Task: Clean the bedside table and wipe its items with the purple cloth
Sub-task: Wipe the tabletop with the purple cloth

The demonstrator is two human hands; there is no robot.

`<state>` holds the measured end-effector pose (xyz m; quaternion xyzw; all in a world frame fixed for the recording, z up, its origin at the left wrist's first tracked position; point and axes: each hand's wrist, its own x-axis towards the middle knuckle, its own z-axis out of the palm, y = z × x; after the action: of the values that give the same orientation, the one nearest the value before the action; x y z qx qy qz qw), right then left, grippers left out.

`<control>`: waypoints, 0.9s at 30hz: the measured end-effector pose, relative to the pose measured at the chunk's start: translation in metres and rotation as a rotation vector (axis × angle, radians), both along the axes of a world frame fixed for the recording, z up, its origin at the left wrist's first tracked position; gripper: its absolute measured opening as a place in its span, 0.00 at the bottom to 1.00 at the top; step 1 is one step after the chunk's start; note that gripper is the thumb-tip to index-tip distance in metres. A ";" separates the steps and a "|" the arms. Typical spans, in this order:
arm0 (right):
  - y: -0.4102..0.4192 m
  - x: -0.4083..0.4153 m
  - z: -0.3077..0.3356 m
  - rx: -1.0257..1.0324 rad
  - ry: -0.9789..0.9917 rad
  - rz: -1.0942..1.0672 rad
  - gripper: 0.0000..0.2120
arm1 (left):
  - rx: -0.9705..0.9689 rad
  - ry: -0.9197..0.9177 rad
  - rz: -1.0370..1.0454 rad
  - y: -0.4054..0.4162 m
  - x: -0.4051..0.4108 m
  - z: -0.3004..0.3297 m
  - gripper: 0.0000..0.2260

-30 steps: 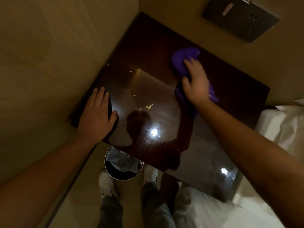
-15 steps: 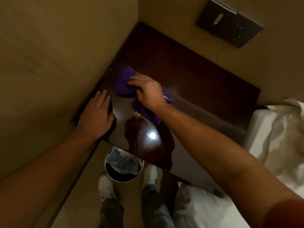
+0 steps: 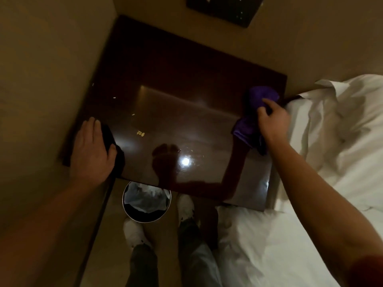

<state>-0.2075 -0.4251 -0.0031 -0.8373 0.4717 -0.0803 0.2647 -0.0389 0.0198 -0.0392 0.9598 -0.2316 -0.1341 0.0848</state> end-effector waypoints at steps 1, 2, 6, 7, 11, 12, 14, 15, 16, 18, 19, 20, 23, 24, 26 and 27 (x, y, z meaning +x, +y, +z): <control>0.006 -0.010 -0.011 -0.009 0.005 0.006 0.21 | 0.012 0.004 0.002 0.006 -0.002 0.000 0.32; 0.014 -0.017 -0.021 -0.036 0.008 0.032 0.23 | 0.025 0.008 0.000 0.013 -0.004 0.000 0.32; 0.042 -0.012 -0.044 -0.164 0.048 0.097 0.28 | 0.061 0.035 -0.019 0.036 -0.008 -0.001 0.30; 0.049 -0.005 -0.045 -0.164 0.047 0.113 0.28 | 0.067 0.047 -0.022 0.039 -0.009 -0.001 0.30; 0.096 0.039 -0.042 -0.152 0.062 0.268 0.28 | 0.039 0.092 -0.003 0.040 -0.006 0.001 0.31; 0.109 0.053 -0.040 -0.147 0.053 0.313 0.28 | 0.029 0.104 0.000 0.040 -0.005 0.002 0.31; 0.132 0.083 -0.037 -0.129 0.020 0.426 0.28 | -0.001 0.125 -0.004 0.043 -0.005 0.002 0.31; 0.142 0.099 -0.036 -0.122 0.005 0.500 0.28 | -0.018 0.132 -0.007 0.045 -0.005 0.001 0.31; 0.151 0.115 -0.035 -0.117 -0.002 0.578 0.27 | -0.034 0.137 -0.009 0.046 -0.005 0.000 0.31; 0.167 0.145 -0.033 -0.103 0.013 0.741 0.27 | -0.062 0.143 -0.006 0.047 -0.006 -0.002 0.31; 0.175 0.158 -0.033 -0.099 0.032 0.827 0.27 | -0.076 0.145 -0.002 0.047 -0.006 -0.002 0.31; 0.182 0.171 -0.032 -0.101 0.055 0.917 0.27 | -0.090 0.147 0.005 0.047 -0.007 -0.001 0.31; 0.198 0.201 -0.027 -0.116 0.125 1.186 0.29 | -0.120 0.154 0.016 0.046 -0.007 0.001 0.31; 0.202 0.207 -0.024 -0.127 0.146 1.256 0.29 | -0.122 0.154 0.015 0.045 -0.008 0.002 0.31; 0.206 0.215 -0.019 -0.146 0.197 1.376 0.30 | -0.128 0.148 0.024 0.043 -0.009 0.001 0.31; 0.207 0.217 -0.016 -0.154 0.229 1.426 0.31 | -0.136 0.146 0.029 0.042 -0.009 0.001 0.30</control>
<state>0.0098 -0.2182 -0.0193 -0.9605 -0.1714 0.1670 0.1421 -0.0484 0.0616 -0.0379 0.9427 -0.2196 -0.1865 0.1681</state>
